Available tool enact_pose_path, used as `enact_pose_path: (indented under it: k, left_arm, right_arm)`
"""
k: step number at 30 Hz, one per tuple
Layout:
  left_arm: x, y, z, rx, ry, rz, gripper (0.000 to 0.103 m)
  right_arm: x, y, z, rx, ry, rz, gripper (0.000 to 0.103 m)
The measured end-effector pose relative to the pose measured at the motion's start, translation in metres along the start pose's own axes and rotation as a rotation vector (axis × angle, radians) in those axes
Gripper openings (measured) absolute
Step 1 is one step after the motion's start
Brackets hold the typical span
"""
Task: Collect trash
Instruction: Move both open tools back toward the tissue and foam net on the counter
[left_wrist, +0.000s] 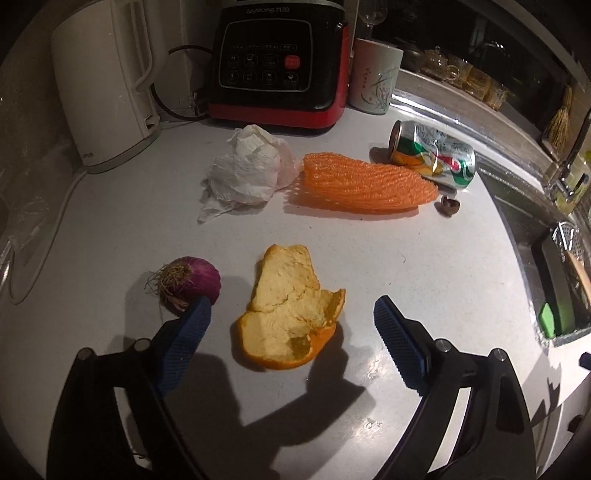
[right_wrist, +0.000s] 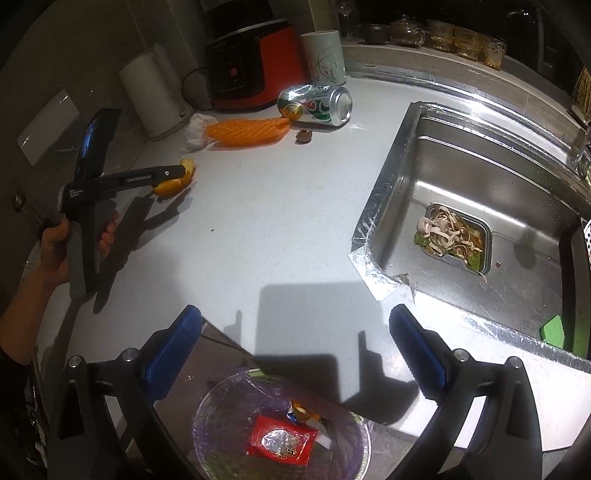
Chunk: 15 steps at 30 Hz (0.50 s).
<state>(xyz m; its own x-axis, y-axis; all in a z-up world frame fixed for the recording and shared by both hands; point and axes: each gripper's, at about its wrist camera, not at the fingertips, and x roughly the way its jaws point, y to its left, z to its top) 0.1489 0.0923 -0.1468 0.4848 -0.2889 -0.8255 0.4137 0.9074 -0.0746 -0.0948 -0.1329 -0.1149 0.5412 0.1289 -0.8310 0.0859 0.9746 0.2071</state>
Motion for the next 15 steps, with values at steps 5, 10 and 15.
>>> enact_pose_path:
  k: [5, 10, 15]
  left_arm:
    - [-0.002, 0.000, 0.032, 0.007, -0.037, 0.016, 0.086]
    - [0.024, 0.017, 0.082, -0.096, -0.023, 0.034, 0.086]
    - [0.061, 0.043, 0.120, -0.290, 0.053, 0.065, 0.086]
  right_arm:
    - [0.008, -0.009, 0.007, 0.015, 0.013, 0.020, 0.101]
    - [0.013, -0.011, 0.005, 0.010, 0.030, 0.017, 0.101]
    - [0.016, -0.017, 0.000, 0.034, 0.044, 0.018, 0.101]
